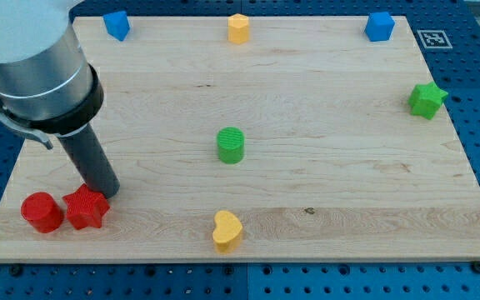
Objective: Slide the yellow heart a bit right
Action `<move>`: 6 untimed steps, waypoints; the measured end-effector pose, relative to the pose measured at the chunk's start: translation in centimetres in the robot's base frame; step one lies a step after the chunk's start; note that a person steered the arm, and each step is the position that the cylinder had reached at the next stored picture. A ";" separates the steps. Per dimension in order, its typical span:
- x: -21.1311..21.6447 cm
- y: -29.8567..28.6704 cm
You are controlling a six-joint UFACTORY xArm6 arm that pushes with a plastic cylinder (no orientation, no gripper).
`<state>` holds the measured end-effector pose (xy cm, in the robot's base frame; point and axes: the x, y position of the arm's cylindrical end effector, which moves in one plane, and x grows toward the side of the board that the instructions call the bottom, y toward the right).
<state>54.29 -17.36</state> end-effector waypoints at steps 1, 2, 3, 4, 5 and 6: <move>0.0 -0.4; -0.3 2.1; 1.1 4.4; 5.0 5.8; 7.5 7.2; 7.5 12.9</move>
